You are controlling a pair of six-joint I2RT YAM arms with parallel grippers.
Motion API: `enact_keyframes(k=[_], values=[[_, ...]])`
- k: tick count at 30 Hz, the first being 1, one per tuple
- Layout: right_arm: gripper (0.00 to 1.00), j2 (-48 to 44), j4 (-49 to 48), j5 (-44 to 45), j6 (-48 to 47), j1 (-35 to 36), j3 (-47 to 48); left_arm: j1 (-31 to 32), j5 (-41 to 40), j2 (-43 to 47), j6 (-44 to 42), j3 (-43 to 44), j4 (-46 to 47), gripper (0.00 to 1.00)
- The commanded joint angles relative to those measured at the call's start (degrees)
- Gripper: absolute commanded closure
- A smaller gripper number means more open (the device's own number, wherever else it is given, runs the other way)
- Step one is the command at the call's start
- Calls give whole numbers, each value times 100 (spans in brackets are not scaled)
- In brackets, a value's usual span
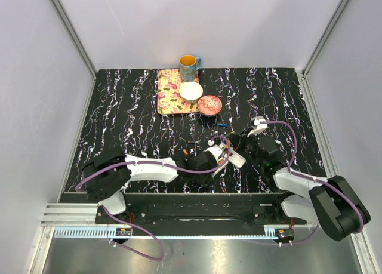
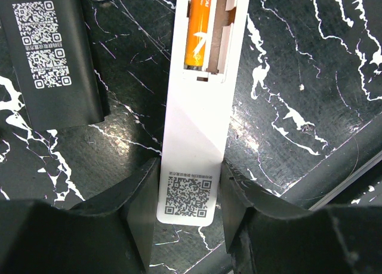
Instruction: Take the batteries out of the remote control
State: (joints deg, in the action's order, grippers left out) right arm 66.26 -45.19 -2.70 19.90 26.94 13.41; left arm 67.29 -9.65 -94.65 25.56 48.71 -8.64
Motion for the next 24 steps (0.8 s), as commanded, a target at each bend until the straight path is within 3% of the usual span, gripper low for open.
enact_keyframes(k=[1, 24], values=[[100, 141, -228, -99, 137, -13, 21, -49, 244, -326, -7, -230, -252, 80], [100, -157, 54, 402, -21, -13, -49, -40, 288, -370, 1, -230, -243, 82]])
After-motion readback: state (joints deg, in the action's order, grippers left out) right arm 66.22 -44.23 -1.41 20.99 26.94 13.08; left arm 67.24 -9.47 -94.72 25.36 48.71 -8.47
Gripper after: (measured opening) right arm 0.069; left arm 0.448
